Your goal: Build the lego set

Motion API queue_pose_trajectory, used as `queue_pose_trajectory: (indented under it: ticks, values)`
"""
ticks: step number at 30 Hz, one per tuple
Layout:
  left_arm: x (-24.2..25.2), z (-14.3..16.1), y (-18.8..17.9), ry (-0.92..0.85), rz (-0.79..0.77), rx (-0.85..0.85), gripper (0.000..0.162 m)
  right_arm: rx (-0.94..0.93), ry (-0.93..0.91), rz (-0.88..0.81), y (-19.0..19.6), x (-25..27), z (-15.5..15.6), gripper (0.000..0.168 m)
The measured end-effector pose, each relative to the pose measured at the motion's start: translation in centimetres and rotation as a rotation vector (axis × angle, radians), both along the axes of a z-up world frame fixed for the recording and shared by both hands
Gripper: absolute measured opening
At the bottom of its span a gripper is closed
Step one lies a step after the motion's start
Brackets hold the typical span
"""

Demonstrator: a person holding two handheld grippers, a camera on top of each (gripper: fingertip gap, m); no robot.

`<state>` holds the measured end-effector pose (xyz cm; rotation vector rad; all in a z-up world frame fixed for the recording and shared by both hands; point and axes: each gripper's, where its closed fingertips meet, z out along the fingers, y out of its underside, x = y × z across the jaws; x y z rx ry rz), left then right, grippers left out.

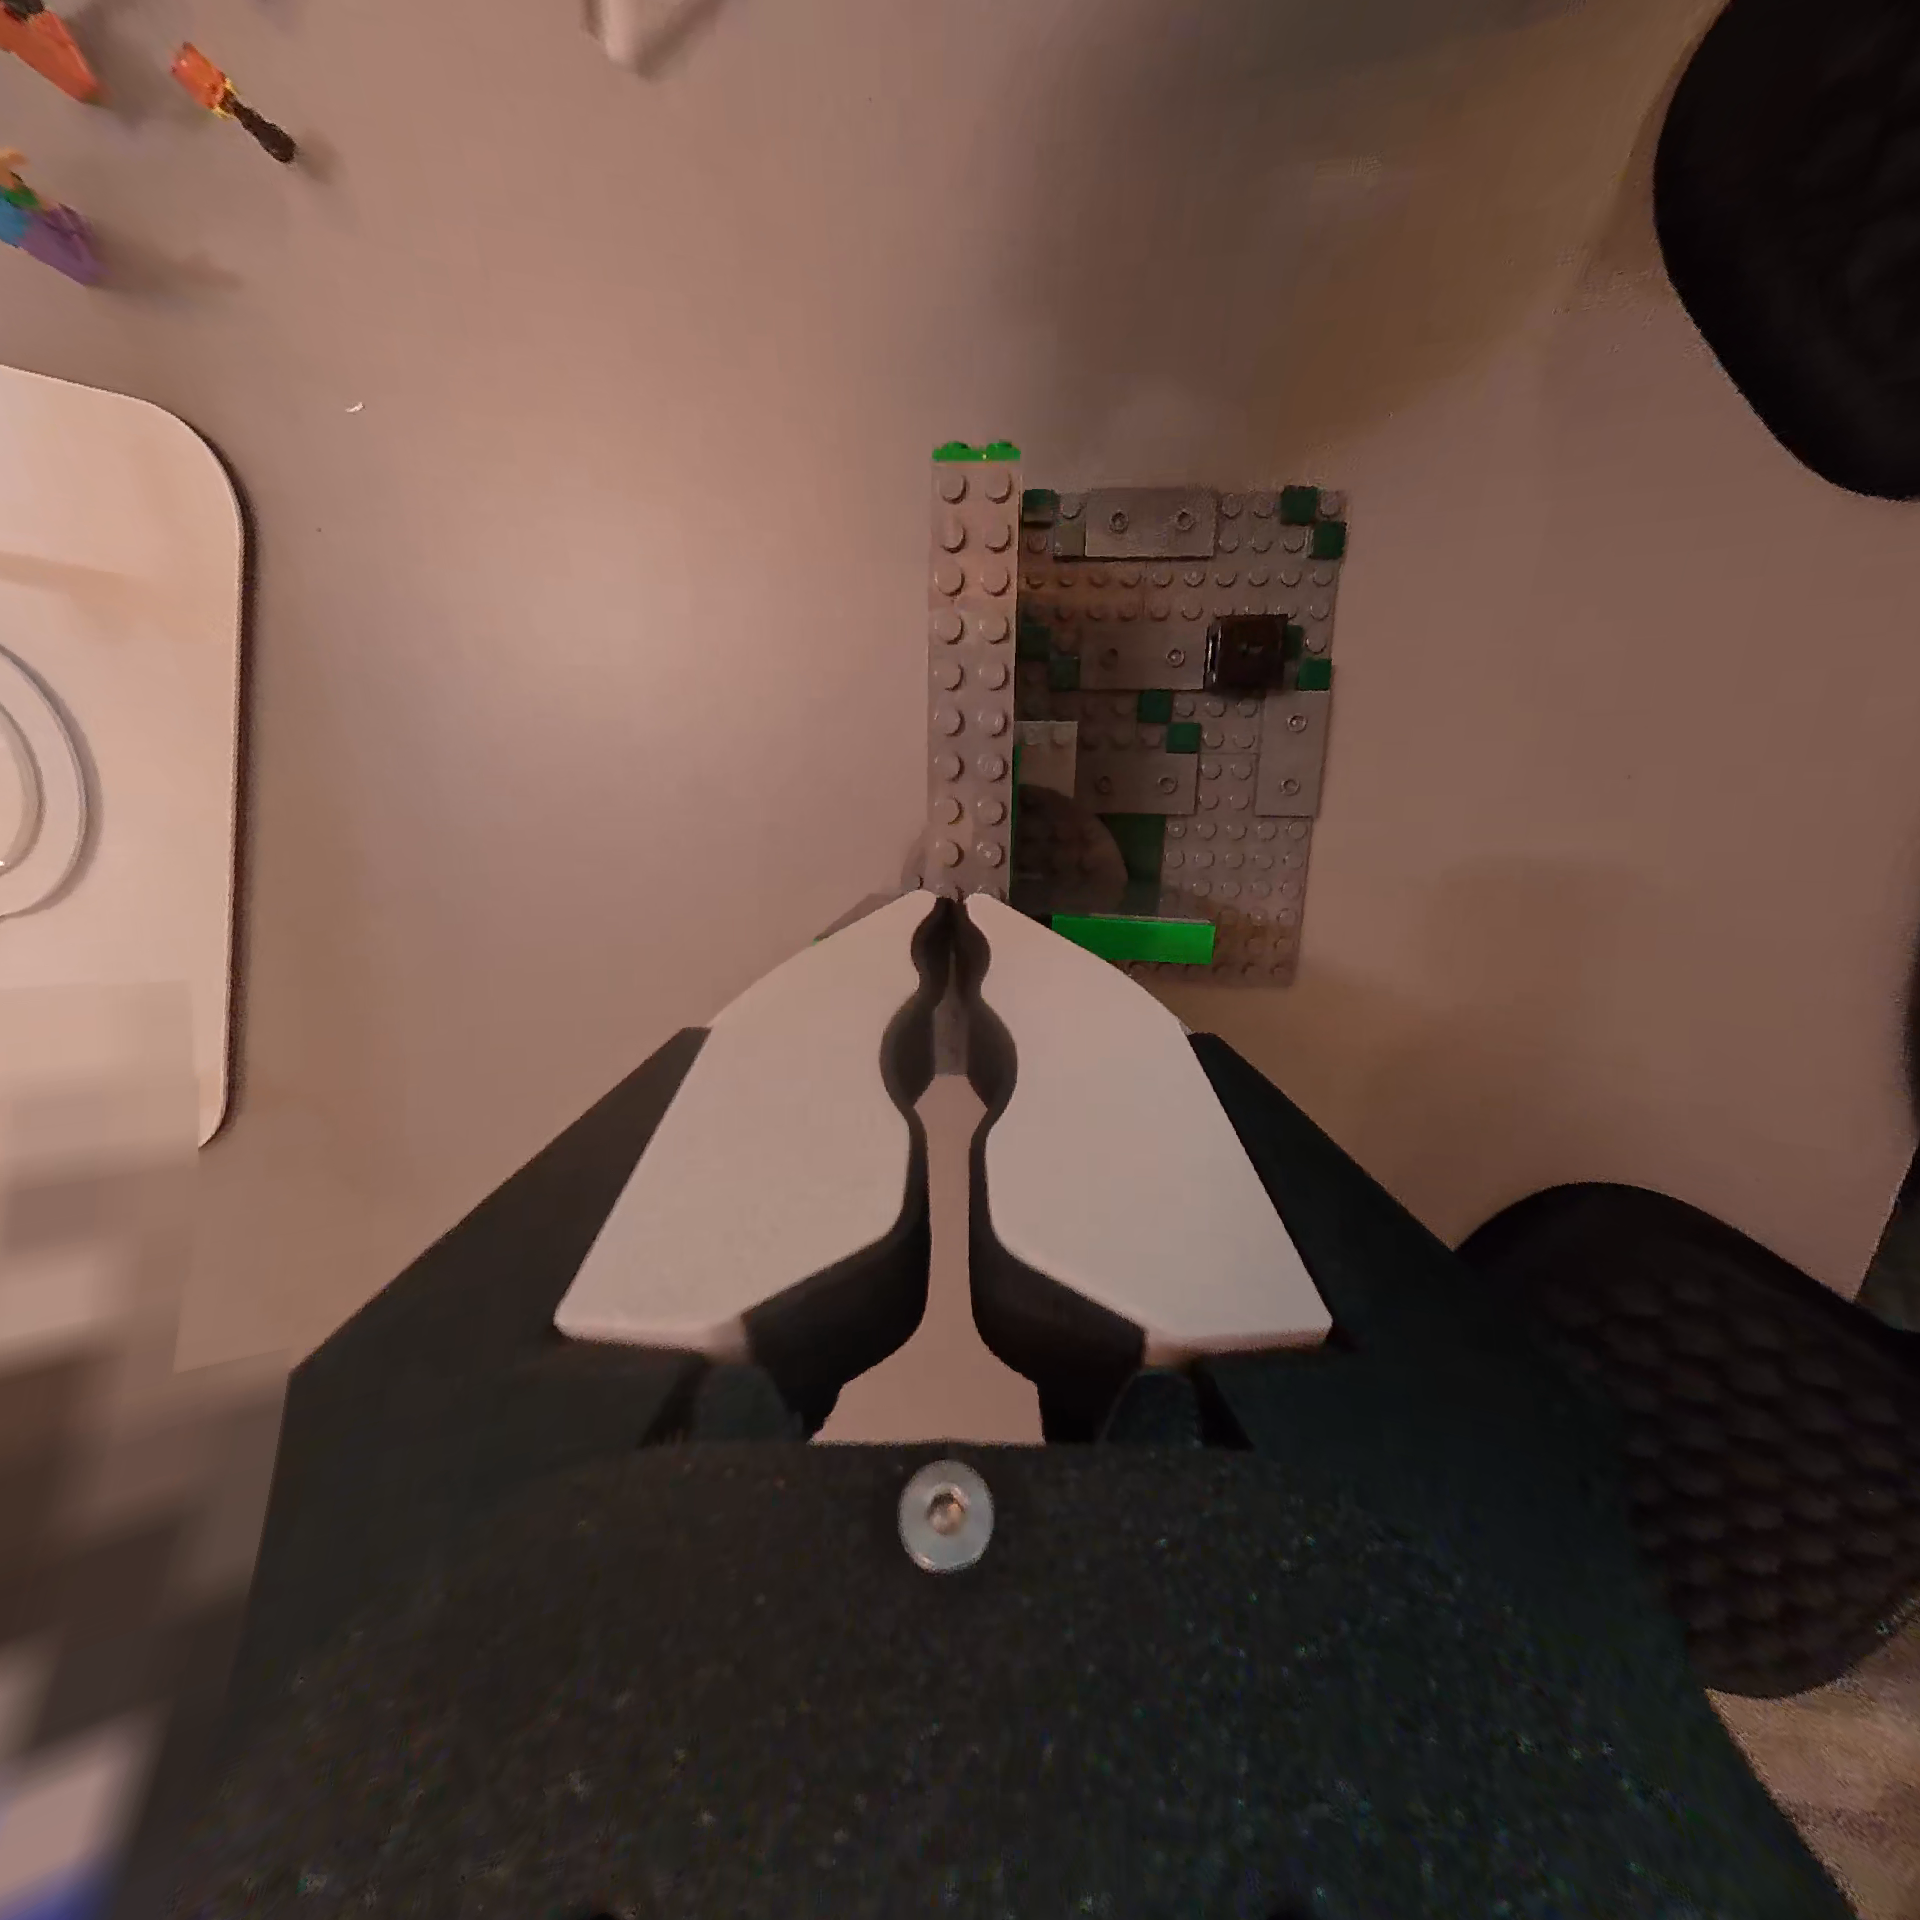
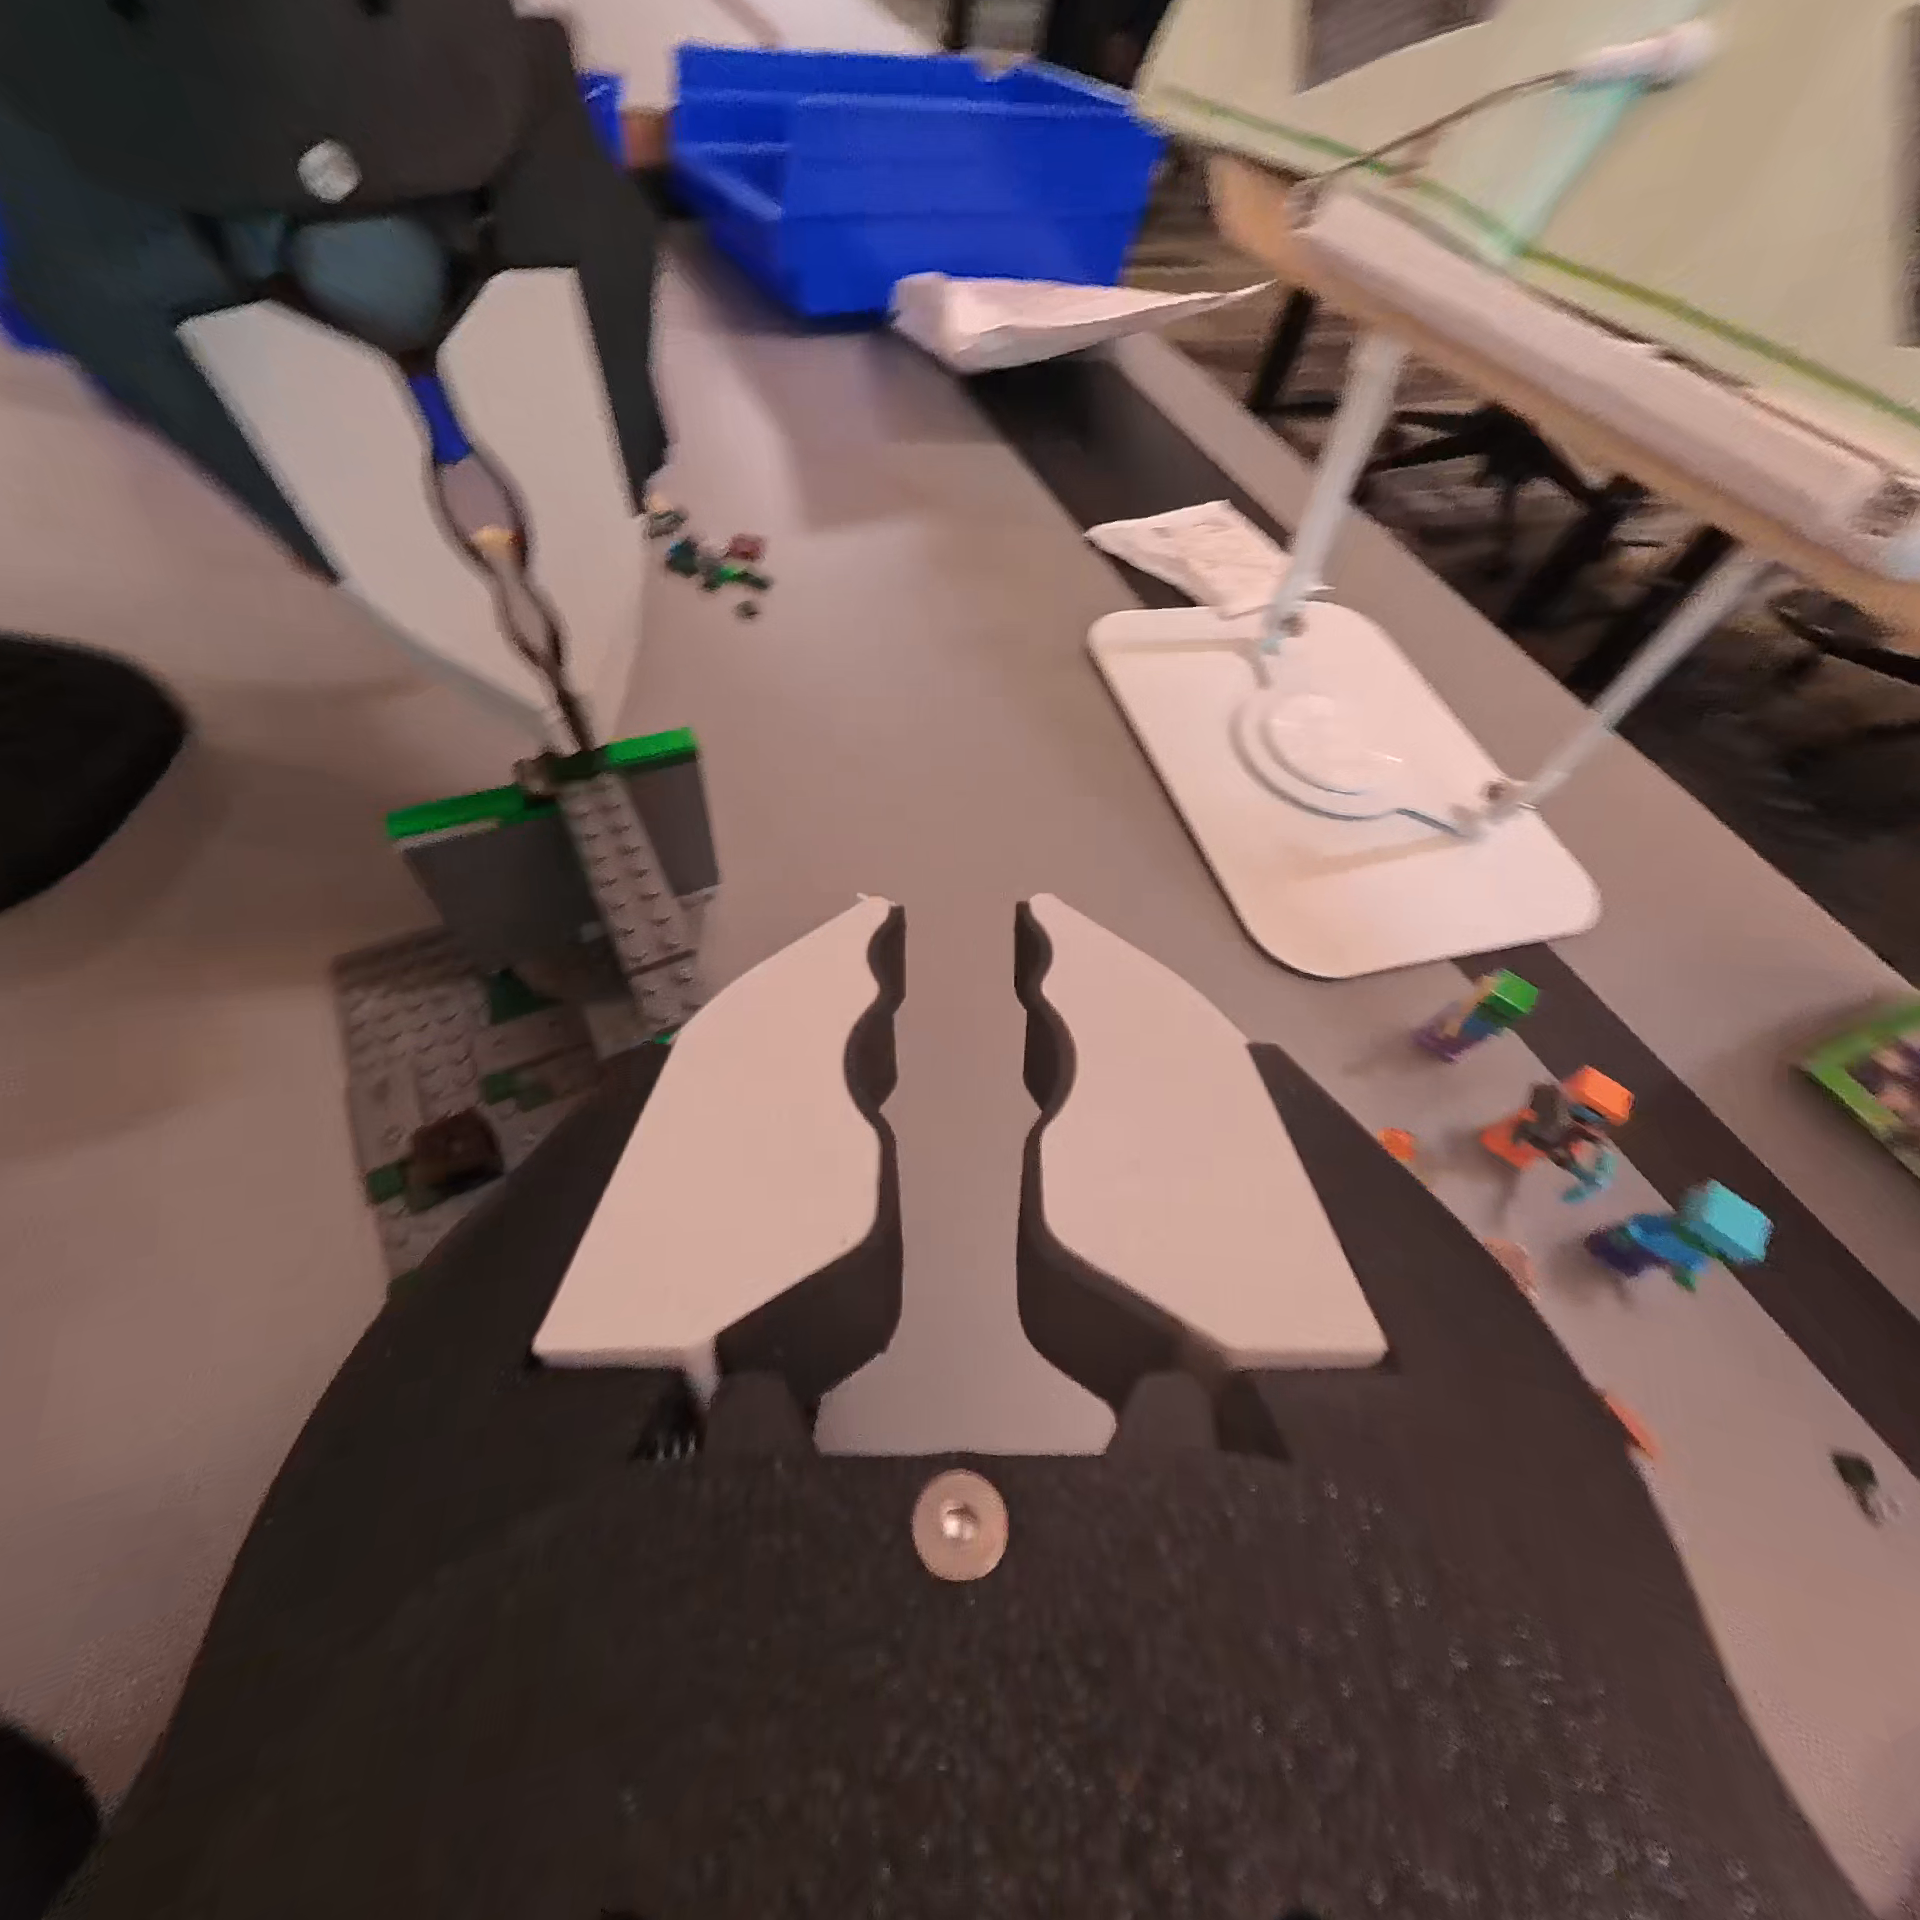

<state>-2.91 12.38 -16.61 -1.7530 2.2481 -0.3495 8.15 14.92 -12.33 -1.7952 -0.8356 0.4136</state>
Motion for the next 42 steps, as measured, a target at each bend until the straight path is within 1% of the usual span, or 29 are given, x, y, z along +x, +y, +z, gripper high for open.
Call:
queue_pose_trajectory:
  ticks: [1, 6, 9, 12, 16, 19, 23, 30, 36, 42]
  values:
    - [0.0, 0.0, 0.0, 0.001, -0.003, 0.001, 0.000, 0.010, 0.025, -0.053, 0.2, 0.6, 0.4, 0.019]
    - [0.1, -0.3, 0.1, -0.005, -0.015, 0.013, 0.000, 0.035, 0.151, -0.380, 1.2, 4.6, 1.5, 0.009]
    - [0.0, -0.6, 0.2, -0.009, -0.019, 0.021, 0.000, 0.044, 0.254, -0.567, 0.9, 7.3, 1.6, 0.000]
    - [0.0, -0.6, 0.2, -0.031, -0.021, 0.013, 0.000, 0.059, 0.281, -0.710, 0.0, 9.5, 1.1, 0.000]
    - [0.0, -0.6, 0.2, -0.046, -0.031, 0.016, 0.000, 0.037, 0.299, -0.839, -1.1, 11.1, -0.1, 0.000]
    - [-0.1, -0.5, 0.2, -0.061, -0.032, 0.017, 0.000, 0.027, 0.326, -0.865, -1.6, 11.2, -0.9, 0.000]
    - [-0.5, -0.5, 0.2, -0.063, -0.030, 0.018, 0.000, 0.021, 0.317, -0.857, -1.4, 10.9, -1.7, 0.000]
    - [-0.9, -0.6, 0.2, -0.047, -0.028, 0.011, 0.000, 0.018, 0.310, -0.826, -1.1, 10.3, -2.1, 0.000]
    - [-0.7, 0.3, 0.3, -0.041, -0.034, 0.020, 0.000, 0.013, 0.317, -0.809, -1.2, 10.2, -2.1, 0.000]
    - [-0.4, 0.0, 0.2, 0.009, -0.044, 0.014, 0.000, 0.011, 0.322, -0.796, -1.3, 10.1, -2.2, 0.000]
